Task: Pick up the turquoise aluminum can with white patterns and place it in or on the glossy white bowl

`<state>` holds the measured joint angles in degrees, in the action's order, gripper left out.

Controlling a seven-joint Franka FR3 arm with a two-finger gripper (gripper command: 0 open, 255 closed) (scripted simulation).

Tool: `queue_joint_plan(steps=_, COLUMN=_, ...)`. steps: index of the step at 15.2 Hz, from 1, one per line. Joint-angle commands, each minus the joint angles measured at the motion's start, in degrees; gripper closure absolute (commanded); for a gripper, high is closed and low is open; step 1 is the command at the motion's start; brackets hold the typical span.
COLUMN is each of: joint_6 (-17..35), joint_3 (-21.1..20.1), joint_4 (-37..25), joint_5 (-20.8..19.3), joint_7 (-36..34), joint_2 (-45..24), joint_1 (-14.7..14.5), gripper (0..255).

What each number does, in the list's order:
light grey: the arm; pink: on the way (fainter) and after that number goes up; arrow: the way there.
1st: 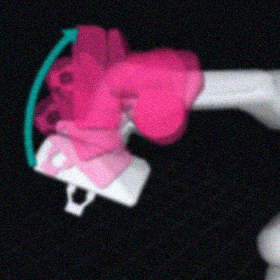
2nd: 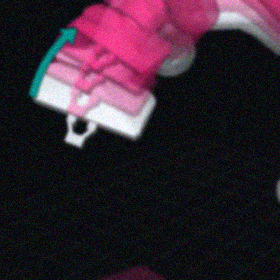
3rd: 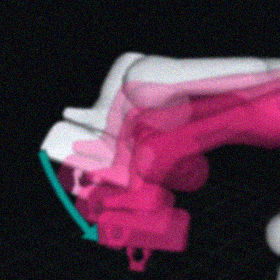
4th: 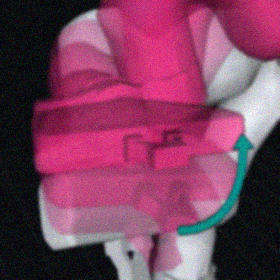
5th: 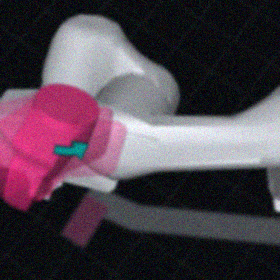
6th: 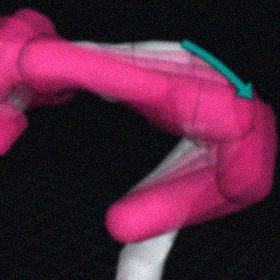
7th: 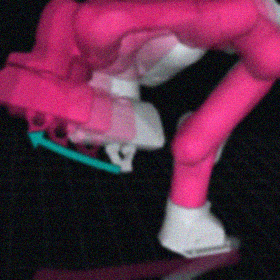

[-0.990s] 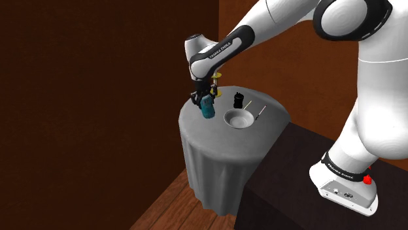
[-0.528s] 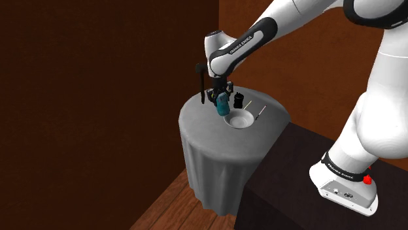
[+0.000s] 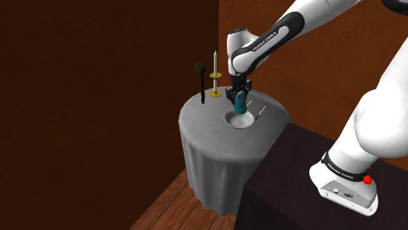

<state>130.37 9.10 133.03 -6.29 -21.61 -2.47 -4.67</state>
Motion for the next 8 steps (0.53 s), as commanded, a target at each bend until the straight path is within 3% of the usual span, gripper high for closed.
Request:
queue_joint_plan(steps=1, joint_6=1.51, joint_3=0.21, joint_4=1.54, joint_5=-0.17, joint_7=0.24, joint_2=0.09, joint_1=0.22, gripper=255)
queue_joint_plan(steps=8, joint_6=6.91, joint_3=0.20, joint_4=2.75, joint_5=0.19, joint_7=0.19, joint_2=-4.12, joint_1=0.33, gripper=255)
